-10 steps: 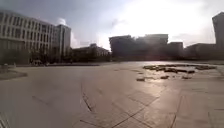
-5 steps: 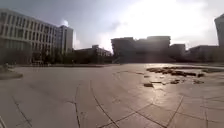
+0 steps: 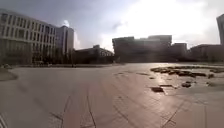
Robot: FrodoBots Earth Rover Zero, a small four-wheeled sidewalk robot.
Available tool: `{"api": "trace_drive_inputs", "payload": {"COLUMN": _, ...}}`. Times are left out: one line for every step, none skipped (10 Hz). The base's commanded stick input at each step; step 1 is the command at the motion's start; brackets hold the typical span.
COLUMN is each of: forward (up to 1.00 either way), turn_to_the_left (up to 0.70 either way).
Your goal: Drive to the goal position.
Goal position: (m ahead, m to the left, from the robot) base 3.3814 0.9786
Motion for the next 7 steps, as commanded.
{"api": "trace_drive_inputs", "payload": {"forward": 1.0, "turn_to_the_left": -0.06}}
{"api": "trace_drive_inputs", "payload": {"forward": 1.0, "turn_to_the_left": 0.02}}
{"api": "trace_drive_inputs", "payload": {"forward": 1.0, "turn_to_the_left": 0.03}}
{"api": "trace_drive_inputs", "payload": {"forward": 1.0, "turn_to_the_left": 0.03}}
{"api": "trace_drive_inputs", "payload": {"forward": 1.0, "turn_to_the_left": 0.03}}
{"api": "trace_drive_inputs", "payload": {"forward": 1.0, "turn_to_the_left": 0.03}}
{"api": "trace_drive_inputs", "payload": {"forward": 1.0, "turn_to_the_left": 0.03}}
